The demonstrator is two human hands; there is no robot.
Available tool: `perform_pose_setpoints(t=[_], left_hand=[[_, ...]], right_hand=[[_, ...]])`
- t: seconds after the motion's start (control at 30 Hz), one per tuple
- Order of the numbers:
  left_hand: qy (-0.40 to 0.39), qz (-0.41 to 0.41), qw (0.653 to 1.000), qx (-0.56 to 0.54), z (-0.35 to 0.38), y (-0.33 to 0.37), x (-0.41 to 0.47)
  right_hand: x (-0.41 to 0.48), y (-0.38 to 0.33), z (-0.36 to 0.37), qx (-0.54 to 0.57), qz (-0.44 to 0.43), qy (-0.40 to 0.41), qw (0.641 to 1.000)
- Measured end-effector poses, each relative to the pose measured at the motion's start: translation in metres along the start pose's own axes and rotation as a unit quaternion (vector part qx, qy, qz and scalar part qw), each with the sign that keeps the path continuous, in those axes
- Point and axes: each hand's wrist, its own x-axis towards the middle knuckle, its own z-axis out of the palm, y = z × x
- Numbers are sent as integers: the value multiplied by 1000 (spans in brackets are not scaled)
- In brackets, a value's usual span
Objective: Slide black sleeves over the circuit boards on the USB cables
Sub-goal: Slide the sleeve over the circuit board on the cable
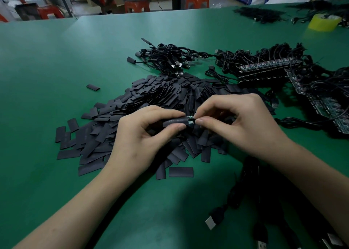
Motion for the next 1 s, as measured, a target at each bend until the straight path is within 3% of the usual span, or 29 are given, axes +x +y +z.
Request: perform_pose_setpoints(t=[0.5, 0.63, 0.77, 1.0], left_hand=[[0, -7, 996, -86, 7, 3, -4], [10, 7, 998, -63, 6, 3, -3], [18, 29, 999, -37, 5, 7, -2], [25, 54, 998, 10, 3, 11, -2]], right_hand=[[-4, -7, 5, -11, -54, 34, 998], [-4, -8, 7, 114, 31, 11, 993], [3, -3, -3, 254, 158, -42, 953], [4, -2, -1, 347, 215, -132, 903]])
